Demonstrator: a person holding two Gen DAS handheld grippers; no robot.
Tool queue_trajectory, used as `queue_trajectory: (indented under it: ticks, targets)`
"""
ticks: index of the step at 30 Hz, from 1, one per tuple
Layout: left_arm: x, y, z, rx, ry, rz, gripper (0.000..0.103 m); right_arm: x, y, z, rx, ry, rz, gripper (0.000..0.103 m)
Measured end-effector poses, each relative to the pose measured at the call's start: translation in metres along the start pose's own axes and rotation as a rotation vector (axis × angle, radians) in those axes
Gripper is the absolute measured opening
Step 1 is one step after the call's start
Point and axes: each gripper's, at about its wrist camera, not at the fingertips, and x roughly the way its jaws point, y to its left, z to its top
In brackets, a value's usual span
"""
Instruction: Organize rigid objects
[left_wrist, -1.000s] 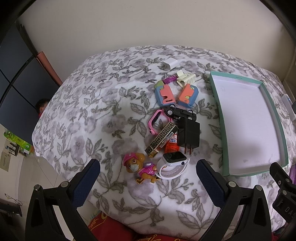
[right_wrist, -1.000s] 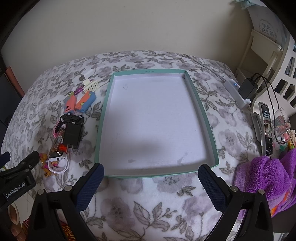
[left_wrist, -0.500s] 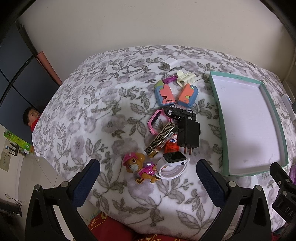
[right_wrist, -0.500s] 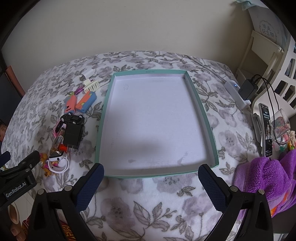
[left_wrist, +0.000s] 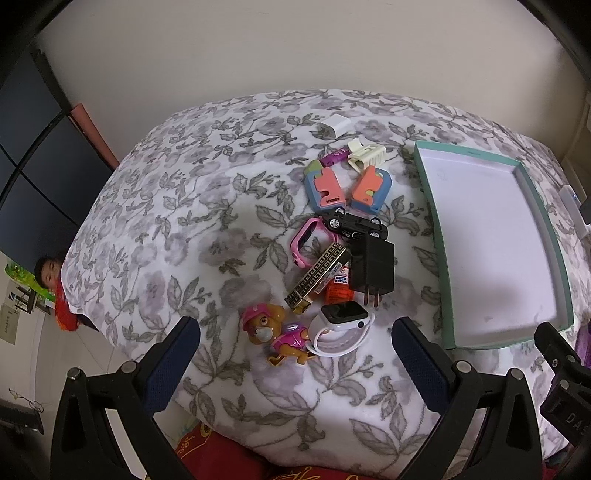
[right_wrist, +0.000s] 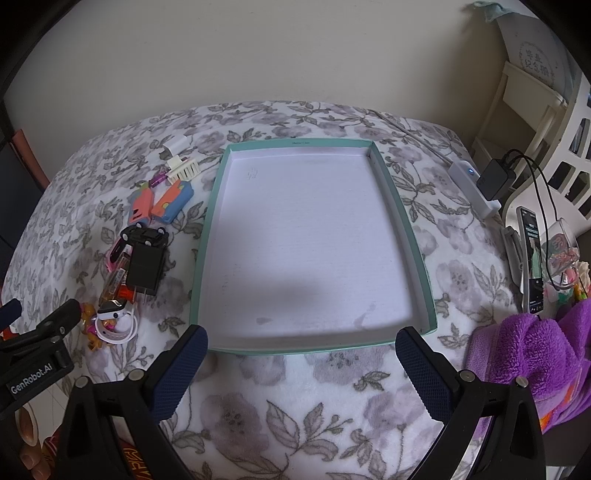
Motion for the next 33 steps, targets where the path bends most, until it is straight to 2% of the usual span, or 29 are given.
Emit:
queue_trajectory:
  ticks: [33]
  targets:
    - [-0.0014,-0.0012,0.0014,0.018,0.002,-0.047,0.103,0.0032,0.0021,0.0000,-0.022,0.004,-0.013,0.103]
